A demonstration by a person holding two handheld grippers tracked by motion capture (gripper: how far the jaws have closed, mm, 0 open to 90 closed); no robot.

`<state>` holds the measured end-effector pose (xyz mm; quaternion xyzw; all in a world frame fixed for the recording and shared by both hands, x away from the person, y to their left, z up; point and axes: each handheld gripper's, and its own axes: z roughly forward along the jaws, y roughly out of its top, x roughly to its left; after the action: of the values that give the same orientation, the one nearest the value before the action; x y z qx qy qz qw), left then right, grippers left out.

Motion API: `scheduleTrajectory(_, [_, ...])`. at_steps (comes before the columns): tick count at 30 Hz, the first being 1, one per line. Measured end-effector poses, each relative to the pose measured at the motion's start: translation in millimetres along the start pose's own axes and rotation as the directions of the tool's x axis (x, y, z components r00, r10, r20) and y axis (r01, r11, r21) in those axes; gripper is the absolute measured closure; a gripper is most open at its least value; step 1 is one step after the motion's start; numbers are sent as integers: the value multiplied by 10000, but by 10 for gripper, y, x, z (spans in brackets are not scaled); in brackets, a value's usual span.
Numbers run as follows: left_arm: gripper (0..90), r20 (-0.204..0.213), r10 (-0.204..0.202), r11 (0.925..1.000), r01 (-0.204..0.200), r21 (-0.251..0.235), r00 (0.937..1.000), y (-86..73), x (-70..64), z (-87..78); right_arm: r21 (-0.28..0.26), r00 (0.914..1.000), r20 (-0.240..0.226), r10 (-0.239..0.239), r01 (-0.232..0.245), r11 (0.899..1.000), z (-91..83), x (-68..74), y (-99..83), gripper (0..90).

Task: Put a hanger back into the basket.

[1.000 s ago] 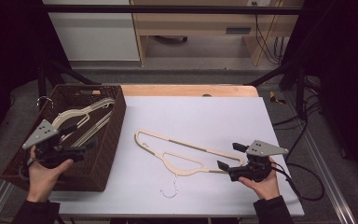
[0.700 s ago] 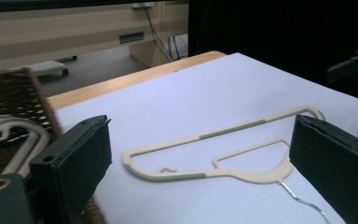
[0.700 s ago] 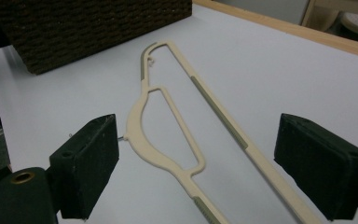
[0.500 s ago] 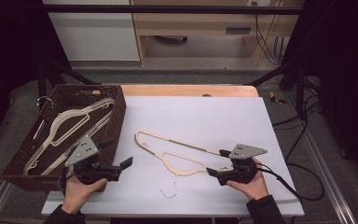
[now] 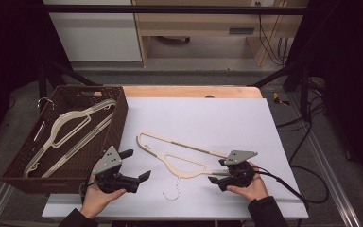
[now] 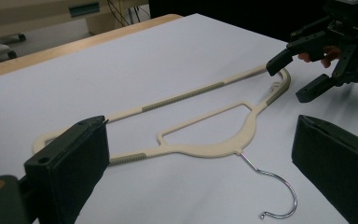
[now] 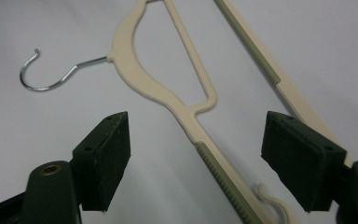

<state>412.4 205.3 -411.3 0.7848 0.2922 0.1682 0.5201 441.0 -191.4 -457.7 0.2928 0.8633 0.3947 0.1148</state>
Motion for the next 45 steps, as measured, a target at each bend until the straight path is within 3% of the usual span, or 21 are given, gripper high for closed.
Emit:
scheduleTrajectory(8, [39,85,-15,9991,11,420,10000,-88,20,93,534,9998,-63,-164,167,9984,117,-58,-83,370])
scheduleTrajectory(14, [42,44,-24,9978,21,661,10000,-129,30,144,914,9984,-105,-562,569,9942,167,-46,-116,482])
scheduleTrajectory(18, [43,98,15,9975,-21,700,10000,-139,28,163,872,9974,-93,-711,716,9936,168,-62,-112,535])
scheduleTrajectory(23, [46,94,-6,9971,-1,759,10000,-152,31,169,854,9988,-95,-488,494,9951,181,-96,-106,572])
scheduleTrajectory(27, [47,80,-5,9970,-1,774,10000,-155,36,170,958,9987,-59,-500,504,9941,161,-91,-101,731])
scheduleTrajectory(33, [48,67,4,9966,-9,825,10000,-164,43,173,1181,9965,-427,-719,765,9900,113,-28,-113,766])
scheduleTrajectory(37, [49,64,19,9964,-24,845,10000,-169,41,173,1189,9974,-547,-474,536,9915,99,8,-123,770])
scheduleTrajectory(41, [50,61,31,9965,-36,832,10000,-170,36,170,1178,9964,-669,-518,595,9913,79,26,-146,694])
scheduleTrajectory(45, [50,55,51,9965,-55,837,10000,-170,33,171,1248,9958,-604,-687,758,9893,74,36,-152,679])
